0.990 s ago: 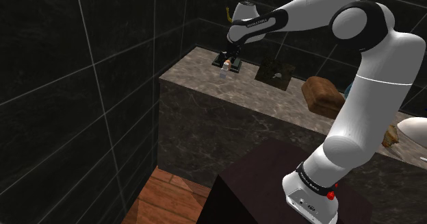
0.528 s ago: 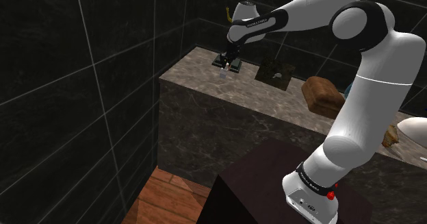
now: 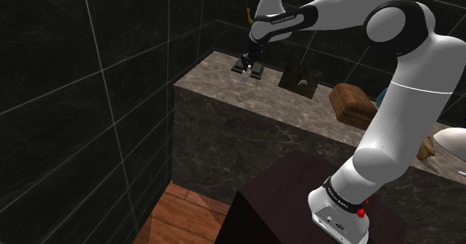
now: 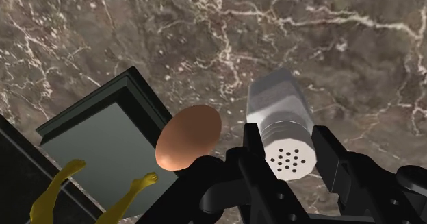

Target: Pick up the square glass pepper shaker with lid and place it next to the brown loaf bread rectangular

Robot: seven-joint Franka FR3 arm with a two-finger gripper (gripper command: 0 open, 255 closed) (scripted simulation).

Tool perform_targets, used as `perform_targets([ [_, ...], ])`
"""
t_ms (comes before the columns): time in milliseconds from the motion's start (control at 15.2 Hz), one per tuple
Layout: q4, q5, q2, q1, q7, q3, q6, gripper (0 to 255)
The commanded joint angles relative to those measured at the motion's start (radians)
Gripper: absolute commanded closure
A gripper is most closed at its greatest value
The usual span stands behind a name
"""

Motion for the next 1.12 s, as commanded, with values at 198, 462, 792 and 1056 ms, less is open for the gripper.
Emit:
perform_targets([
  [198, 0.040, 0.005, -0.020, 0.001, -0.008, 0.002, -0.059, 255],
  [462, 0.075, 0.009, -0.034, 0.001, -0.015, 0.003, -0.108, 255],
  [792, 0.124, 0.013, -0.047, 0.002, -0.023, 0.004, -0.170, 255],
  [1056, 0.168, 0.016, -0.054, 0.002, -0.030, 0.004, -0.221, 255],
])
